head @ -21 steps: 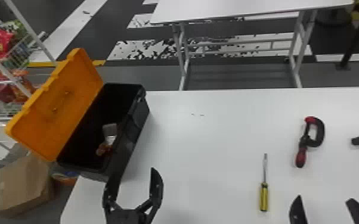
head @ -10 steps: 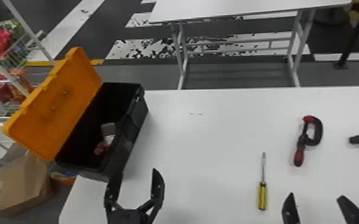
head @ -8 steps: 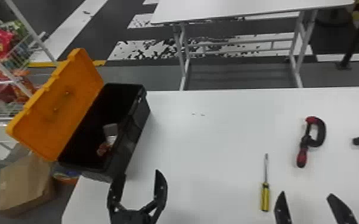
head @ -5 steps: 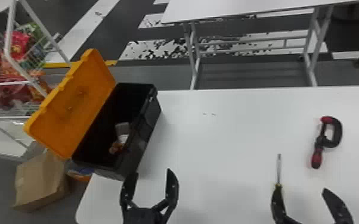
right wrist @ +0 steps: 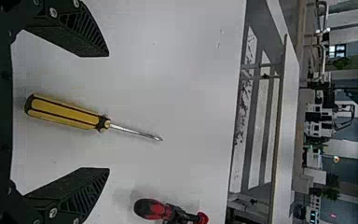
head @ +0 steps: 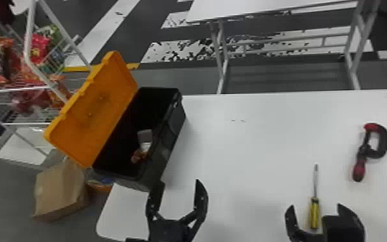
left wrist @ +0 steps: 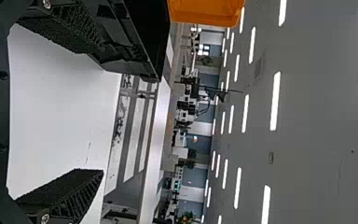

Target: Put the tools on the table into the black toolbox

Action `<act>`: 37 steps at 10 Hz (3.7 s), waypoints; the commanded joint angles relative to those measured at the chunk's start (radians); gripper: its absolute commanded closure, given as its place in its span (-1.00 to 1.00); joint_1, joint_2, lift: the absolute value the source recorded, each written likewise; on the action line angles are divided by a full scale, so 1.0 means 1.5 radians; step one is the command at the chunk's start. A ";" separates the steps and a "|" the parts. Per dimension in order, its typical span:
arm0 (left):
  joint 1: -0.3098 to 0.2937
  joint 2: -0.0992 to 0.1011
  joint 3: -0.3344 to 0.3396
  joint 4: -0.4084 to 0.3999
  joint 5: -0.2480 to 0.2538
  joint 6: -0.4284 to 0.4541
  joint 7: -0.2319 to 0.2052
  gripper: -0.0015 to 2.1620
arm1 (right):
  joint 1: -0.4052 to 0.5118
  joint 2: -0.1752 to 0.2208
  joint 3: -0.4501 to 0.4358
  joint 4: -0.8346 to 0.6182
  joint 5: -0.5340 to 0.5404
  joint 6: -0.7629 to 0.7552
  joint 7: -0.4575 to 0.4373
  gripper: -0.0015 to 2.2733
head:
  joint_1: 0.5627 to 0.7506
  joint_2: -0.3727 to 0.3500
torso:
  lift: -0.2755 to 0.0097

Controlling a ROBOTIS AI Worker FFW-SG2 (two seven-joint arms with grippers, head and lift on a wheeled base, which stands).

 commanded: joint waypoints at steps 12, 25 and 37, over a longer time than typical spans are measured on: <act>-0.007 0.005 -0.017 0.006 -0.001 0.003 -0.003 -0.93 | -0.064 0.001 -0.015 0.000 -0.093 0.125 -0.022 -0.78 | 0.41 0.94 | 0.41; -0.008 0.009 -0.028 -0.056 -0.005 0.046 -0.042 -0.93 | -0.018 0.001 -0.045 -0.051 -0.084 0.027 0.100 0.98 | 0.41 0.91 | 0.41; -0.063 0.007 0.069 -0.213 0.296 0.549 -0.351 -0.91 | -0.002 0.001 -0.069 0.042 -0.018 -0.311 0.409 0.98 | 0.41 0.86 | 0.41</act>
